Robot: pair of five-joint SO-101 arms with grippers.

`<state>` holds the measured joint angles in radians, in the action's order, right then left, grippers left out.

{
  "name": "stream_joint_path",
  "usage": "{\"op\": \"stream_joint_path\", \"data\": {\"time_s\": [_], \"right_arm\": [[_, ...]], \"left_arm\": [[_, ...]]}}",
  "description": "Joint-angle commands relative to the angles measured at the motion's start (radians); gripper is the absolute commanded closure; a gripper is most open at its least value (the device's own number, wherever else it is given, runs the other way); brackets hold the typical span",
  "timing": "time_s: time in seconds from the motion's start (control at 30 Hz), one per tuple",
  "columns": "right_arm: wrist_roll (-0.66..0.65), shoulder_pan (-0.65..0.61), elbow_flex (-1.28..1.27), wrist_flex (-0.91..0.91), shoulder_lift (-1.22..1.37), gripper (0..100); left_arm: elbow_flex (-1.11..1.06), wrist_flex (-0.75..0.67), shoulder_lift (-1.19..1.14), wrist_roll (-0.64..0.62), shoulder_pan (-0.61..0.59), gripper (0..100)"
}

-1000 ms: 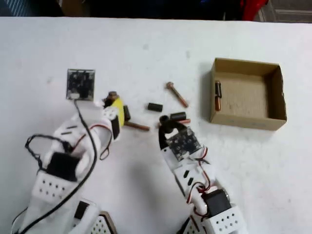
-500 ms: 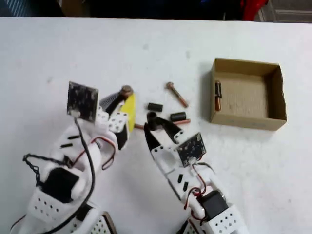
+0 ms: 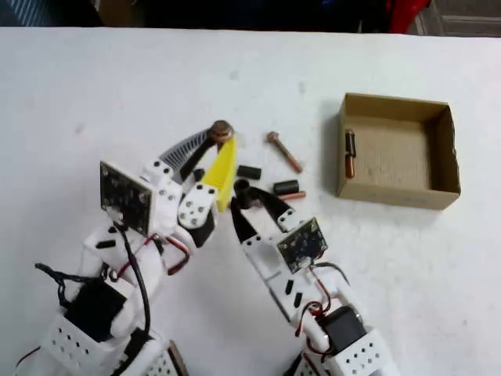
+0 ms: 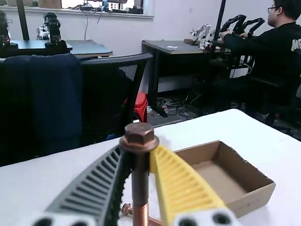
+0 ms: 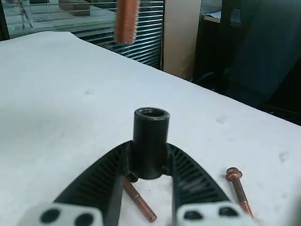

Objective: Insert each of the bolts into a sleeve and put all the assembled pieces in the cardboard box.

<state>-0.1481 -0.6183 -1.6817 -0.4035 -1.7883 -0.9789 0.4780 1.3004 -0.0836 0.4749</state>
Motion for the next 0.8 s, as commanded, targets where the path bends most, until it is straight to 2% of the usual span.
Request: {"op": "stream_joint_path", "data": {"time_s": [0.0,0.3,0.63,0.77], "right_arm": [[-0.020,0.008,-0.008,0.028,-0.012,98.1],[-0.020,0.007,-0.008,0.067,-0.012,98.1],[-0.020,0.008,-0.008,0.068,-0.012,98.1],[-0.020,0.008,-0.008,0.068,-0.012,98.1]], "left_arm": [[-0.021,-0.051,0.018,0.006,0.047,97],[-0.186,-0.281,0.019,0.006,0.042,97],[-0.190,-0.284,0.019,0.005,0.047,97],[-0.190,-0.282,0.019,-0.074,0.041,97]]}}
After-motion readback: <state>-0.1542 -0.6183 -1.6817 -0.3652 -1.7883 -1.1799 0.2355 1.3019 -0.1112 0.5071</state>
